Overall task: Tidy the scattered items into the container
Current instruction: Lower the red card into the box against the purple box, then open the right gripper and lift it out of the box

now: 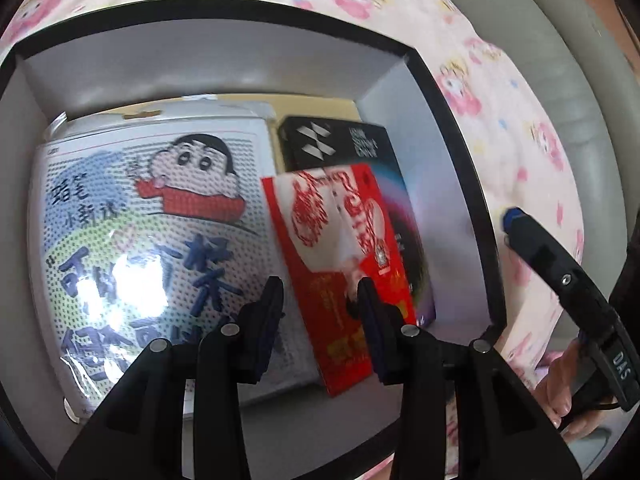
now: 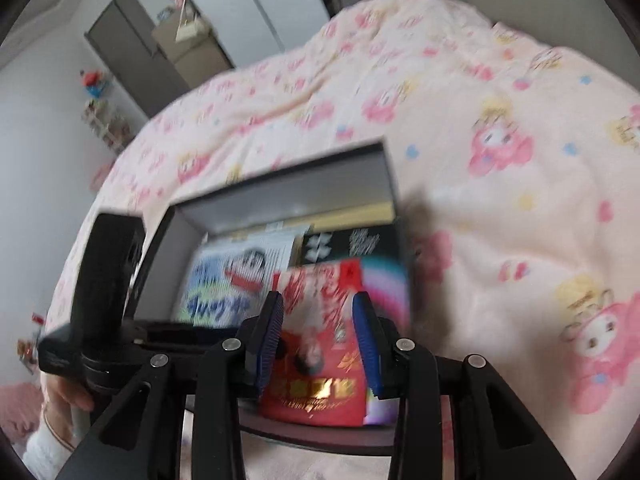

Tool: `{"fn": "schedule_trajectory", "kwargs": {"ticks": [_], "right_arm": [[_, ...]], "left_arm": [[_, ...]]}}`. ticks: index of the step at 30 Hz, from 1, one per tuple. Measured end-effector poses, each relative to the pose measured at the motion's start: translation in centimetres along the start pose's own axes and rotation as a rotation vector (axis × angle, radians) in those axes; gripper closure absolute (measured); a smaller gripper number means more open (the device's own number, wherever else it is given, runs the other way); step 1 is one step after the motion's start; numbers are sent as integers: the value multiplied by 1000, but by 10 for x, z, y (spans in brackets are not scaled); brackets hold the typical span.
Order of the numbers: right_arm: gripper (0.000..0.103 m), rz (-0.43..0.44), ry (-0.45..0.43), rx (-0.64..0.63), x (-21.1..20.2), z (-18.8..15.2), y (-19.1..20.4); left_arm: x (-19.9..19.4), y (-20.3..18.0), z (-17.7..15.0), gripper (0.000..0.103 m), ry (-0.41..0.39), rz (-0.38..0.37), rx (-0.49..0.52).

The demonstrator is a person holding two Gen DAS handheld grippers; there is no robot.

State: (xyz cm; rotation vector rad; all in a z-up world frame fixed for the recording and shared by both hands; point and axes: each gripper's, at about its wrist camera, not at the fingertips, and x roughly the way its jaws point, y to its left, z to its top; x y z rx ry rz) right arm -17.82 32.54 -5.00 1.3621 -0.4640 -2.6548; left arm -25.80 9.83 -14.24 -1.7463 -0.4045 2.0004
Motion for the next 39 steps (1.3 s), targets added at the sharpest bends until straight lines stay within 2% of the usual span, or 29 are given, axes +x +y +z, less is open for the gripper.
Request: {"fn": "schedule_trajectory", "kwargs": {"ticks": [4,6,10,11,14,18,26,30,32,34,36,37,39], "right_arm": [[70,-85,-9,-1,2,4,-11],[70,-96,10,11,8,5,-16],[70,-71,44,50,16,4,-26],[70,-68,46,55,16,4,-28],[70,-67,41,57,15,3,-27],[70,-53,39,71,13,2,-28],[70,-63,51,53,19,0,-22],[70,-65,37,72,17,0,-26],[70,-64,25,93,14,1,-30],[70,-64,20,105,14,3,-32],[70,-65,25,105,15,3,-32],[70,-64,30,103,17,3,-31],[70,-62,39,96,19,2,-29]], "left_arm": [[11,-6,5,65,30,59,7],[13,-14,7,65,34,56,18],[24,-33,7,65,66,32,44],[27,-36,5,60,74,39,54],[26,-42,0,59,57,58,88],[13,-29,-3,60,-2,6,19],[25,-42,-8,61,25,-44,41],[23,-45,-10,61,-1,-26,37],[20,-34,-1,61,-18,-13,0],[17,-27,-6,61,-13,-18,-21],[20,-30,-6,61,5,-45,-9],[23,-34,-6,56,13,-44,7],[20,-37,-7,56,13,-23,27]]}}
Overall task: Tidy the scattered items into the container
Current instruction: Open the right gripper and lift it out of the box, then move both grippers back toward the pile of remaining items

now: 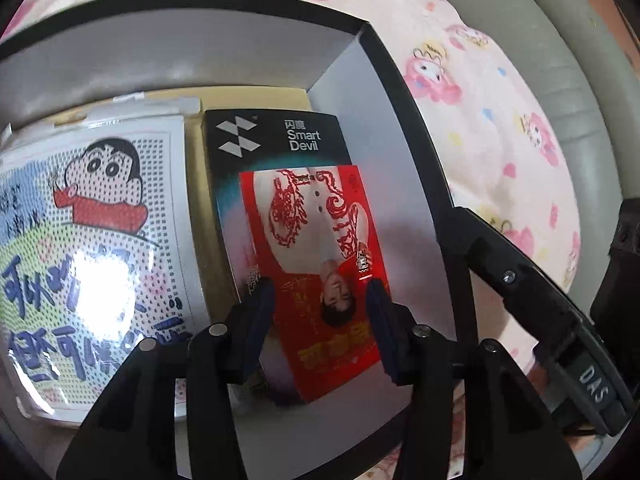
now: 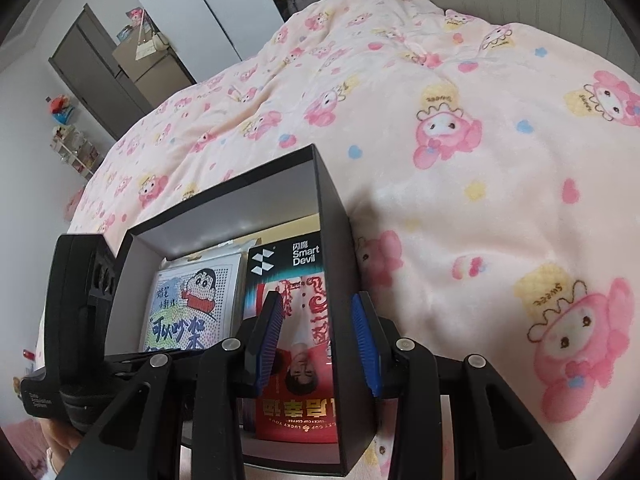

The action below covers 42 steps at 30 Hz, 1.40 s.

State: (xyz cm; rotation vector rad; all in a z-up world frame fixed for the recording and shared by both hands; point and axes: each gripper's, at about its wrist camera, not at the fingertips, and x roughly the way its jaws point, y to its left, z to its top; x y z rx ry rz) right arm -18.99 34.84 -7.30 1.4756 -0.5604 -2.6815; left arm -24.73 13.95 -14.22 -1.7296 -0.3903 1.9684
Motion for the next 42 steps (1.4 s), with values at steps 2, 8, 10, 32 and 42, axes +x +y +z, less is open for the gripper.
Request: {"fn": "schedule_trajectory", "kwargs": {"ticks": [2,8,10,32,42], "right_arm": [[70,-5,-1,-11,-1,-1,3],[70,-94,-78,-96,-18,-2,19],[69,-121,-106,-132,-24,-3,27],[55,-83,-254,-183,-134,-102,113],[55,-34,-215,-278,-135,-143,165]], "left_arm": [[-7,2,-3,57,-12,-33,-5],[-46,-6,-21,56,-190,182,68],[-60,-13,-29,56,-249,237,90],[-176,-42,-148,56,-436,344,189],[-205,1,-195,56,-436,331,124]]}}
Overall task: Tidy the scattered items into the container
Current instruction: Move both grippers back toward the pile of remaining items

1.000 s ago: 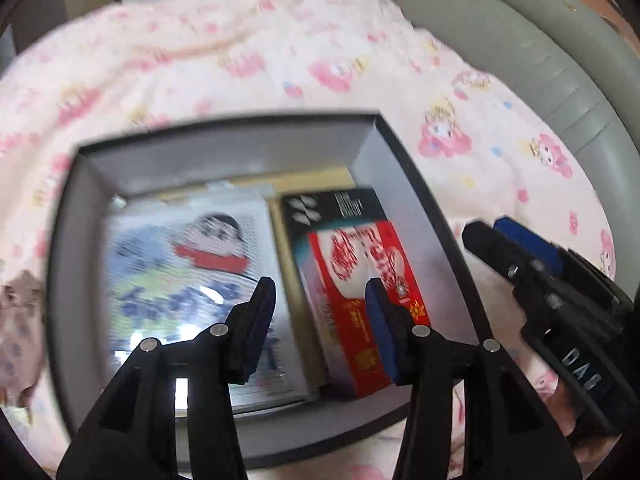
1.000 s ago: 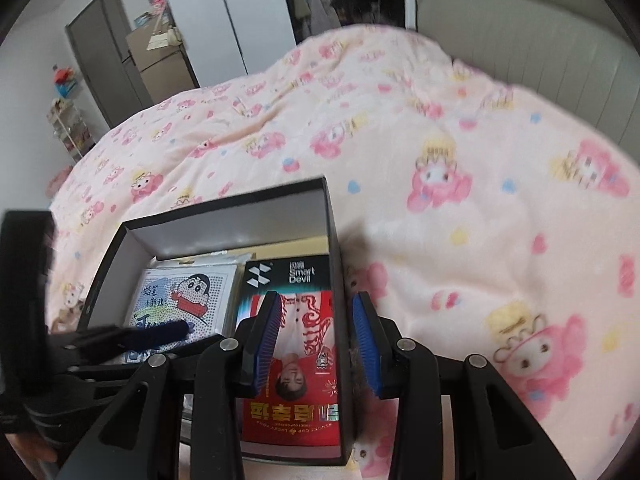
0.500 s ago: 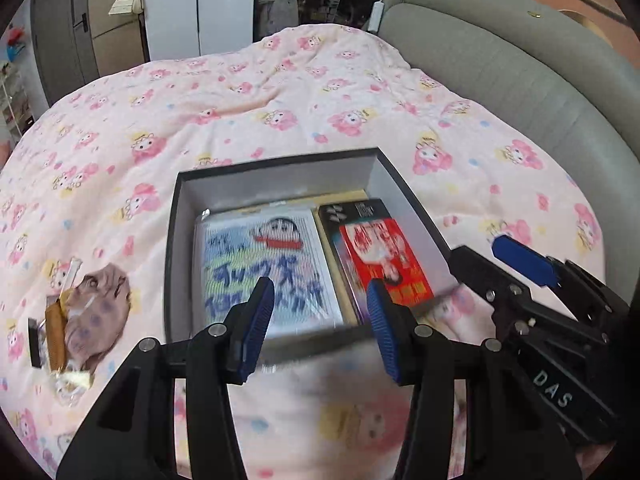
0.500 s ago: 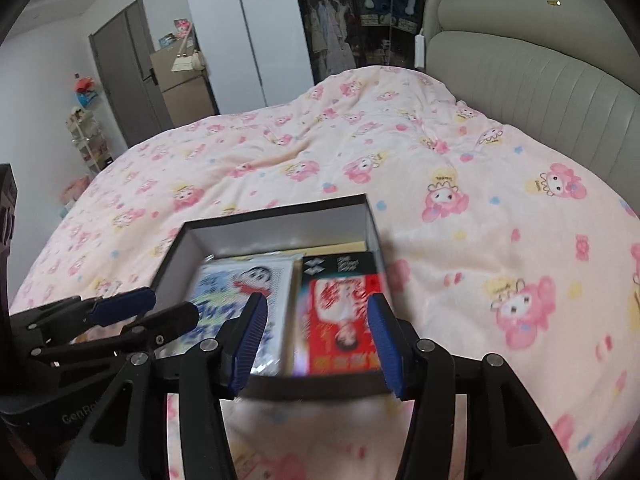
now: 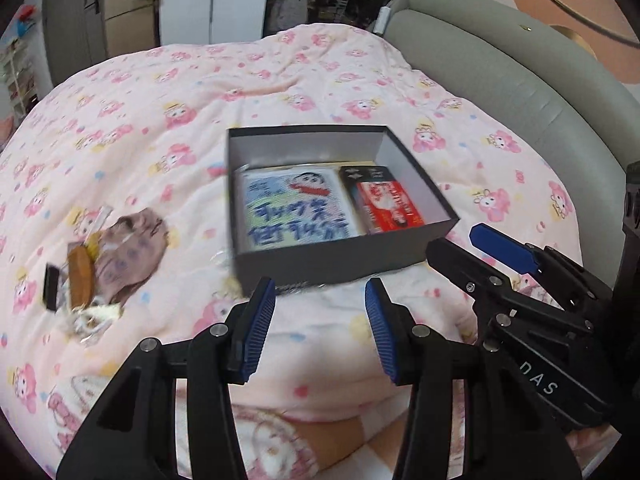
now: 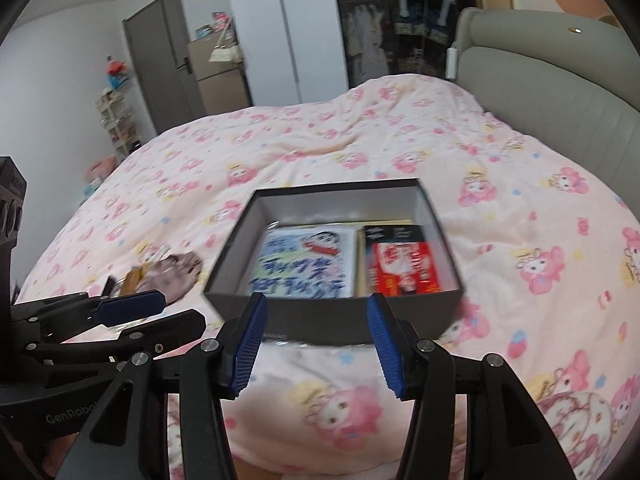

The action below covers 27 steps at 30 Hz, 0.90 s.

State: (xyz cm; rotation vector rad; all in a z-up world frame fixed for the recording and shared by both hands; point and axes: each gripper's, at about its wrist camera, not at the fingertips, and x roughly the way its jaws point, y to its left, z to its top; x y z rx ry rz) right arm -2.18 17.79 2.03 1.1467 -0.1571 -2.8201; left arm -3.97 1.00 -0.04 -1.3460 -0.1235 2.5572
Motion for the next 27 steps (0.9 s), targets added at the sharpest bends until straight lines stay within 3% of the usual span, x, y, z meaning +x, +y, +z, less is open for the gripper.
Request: {"fn": "schedule_trajectory", "kwargs": {"ticks": [6,15,21,27], "right_arm": [[56,70,41,-85,17,-4,53],[56,289,175,-150,75,1,136],[56,331,253,-239,120,2,196],[56,407,389,-284,180,4,250]], "left_arm": [[-13,52,-21,56,4,24,-95],[-30,152,-47,54,-13,107,-268],[-27,228,-65,55,1,159,-398],[-8,315,-86,55,48,187,-579]]}}
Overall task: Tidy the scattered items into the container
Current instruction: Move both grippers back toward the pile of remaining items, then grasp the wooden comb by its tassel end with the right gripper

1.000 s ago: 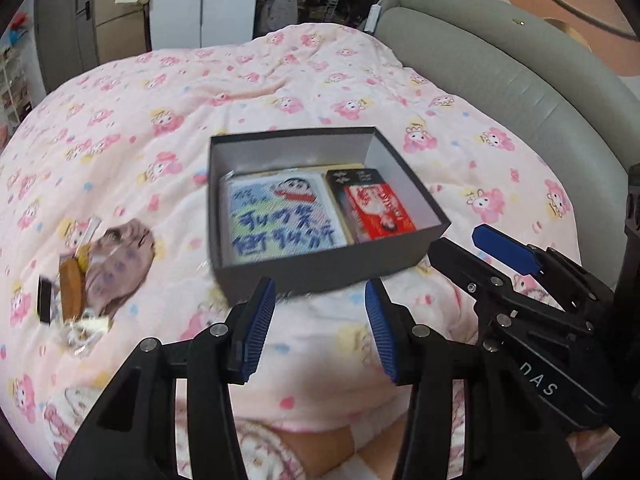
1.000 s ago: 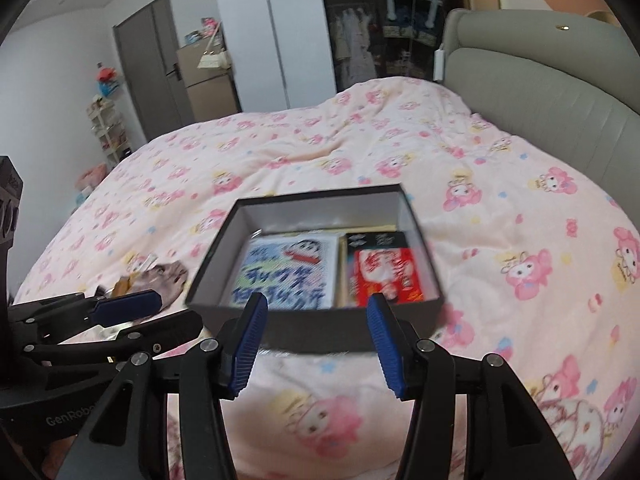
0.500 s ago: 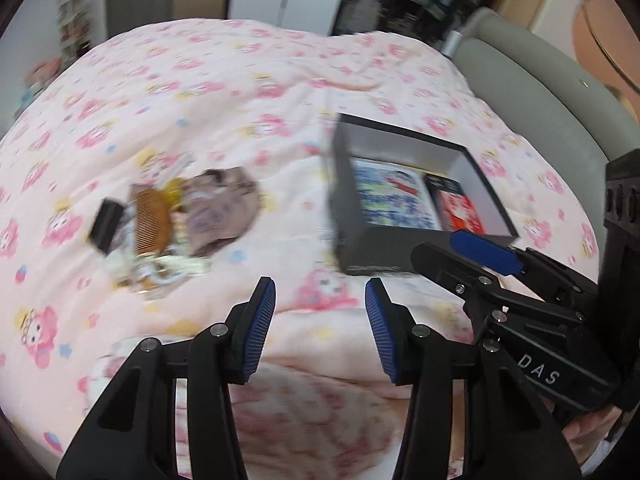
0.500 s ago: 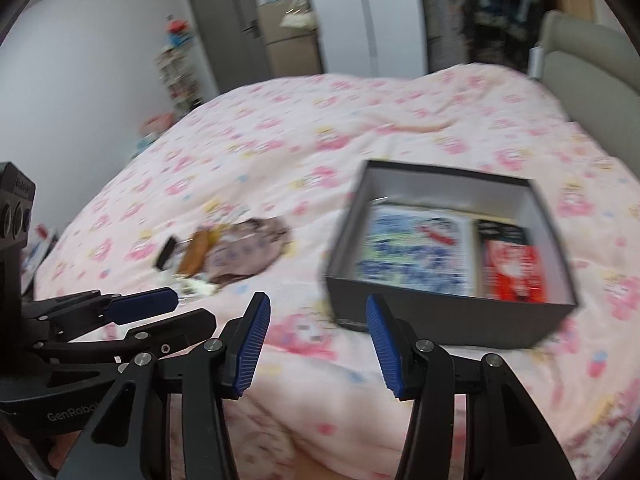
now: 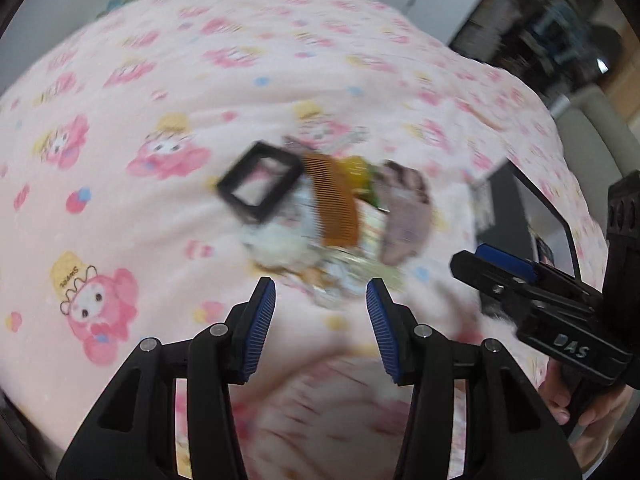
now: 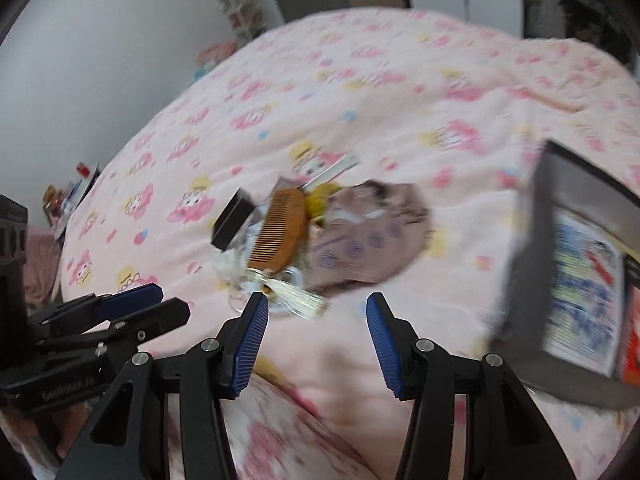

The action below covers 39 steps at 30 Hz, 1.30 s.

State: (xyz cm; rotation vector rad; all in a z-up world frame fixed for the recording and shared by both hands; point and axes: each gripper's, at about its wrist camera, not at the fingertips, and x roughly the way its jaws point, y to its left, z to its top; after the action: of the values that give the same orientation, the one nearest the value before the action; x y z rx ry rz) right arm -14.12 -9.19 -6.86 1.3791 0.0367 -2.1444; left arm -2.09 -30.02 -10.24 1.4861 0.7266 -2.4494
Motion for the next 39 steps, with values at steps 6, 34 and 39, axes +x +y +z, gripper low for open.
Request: {"fn": "schedule_trajectory", "kwargs": {"ticks": [6,34,39], "right_arm": [[56,2,127,-53,68,26,21],[100,117,75,48,28,-24,-26],[99,117,55,77,-8,-62,-47]], "left_arm": [[37,40,23,56,86,-47,-79],[34,-25,26,56,130,-170,28],[36,-78,11,56,166,-231,82]]}}
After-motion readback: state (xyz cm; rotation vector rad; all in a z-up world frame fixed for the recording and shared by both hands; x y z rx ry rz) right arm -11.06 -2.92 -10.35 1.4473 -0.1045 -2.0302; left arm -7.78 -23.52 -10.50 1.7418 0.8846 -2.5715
